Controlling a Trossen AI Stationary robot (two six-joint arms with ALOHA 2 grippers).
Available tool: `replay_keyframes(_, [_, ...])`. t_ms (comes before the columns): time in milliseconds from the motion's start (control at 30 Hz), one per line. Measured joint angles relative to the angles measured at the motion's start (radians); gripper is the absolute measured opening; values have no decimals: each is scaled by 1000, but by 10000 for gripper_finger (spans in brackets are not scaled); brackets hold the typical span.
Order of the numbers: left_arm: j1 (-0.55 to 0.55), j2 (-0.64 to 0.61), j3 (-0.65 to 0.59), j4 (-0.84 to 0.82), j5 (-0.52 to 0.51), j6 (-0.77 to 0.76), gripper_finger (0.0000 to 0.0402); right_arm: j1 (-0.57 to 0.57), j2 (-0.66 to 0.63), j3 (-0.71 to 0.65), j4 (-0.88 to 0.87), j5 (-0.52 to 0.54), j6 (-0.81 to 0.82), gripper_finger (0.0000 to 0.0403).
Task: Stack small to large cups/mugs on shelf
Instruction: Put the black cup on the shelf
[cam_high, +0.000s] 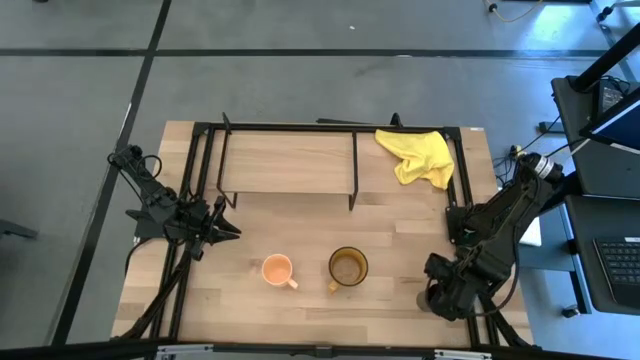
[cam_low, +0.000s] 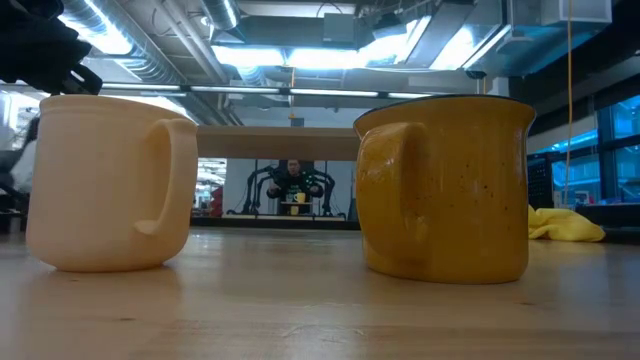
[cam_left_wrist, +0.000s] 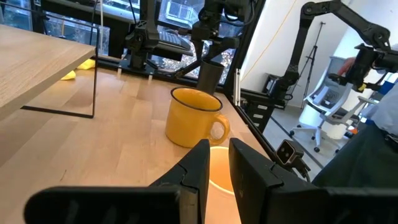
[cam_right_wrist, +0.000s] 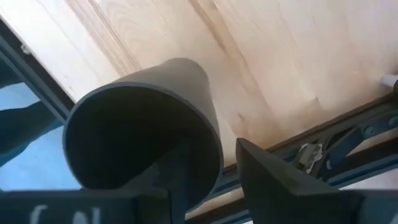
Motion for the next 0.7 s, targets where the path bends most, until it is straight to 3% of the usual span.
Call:
replay_keyframes(200, [0, 0, 0, 0, 0, 0, 55, -2, 0, 0, -4, 44, -3, 112])
replay_keyframes(500, [0, 0, 0, 0, 0, 0, 55, -11, 0, 0, 2, 26, -4, 12])
replay_keyframes(700, [0, 0, 0, 0, 0, 0, 55, -11, 0, 0, 0, 15, -7, 20])
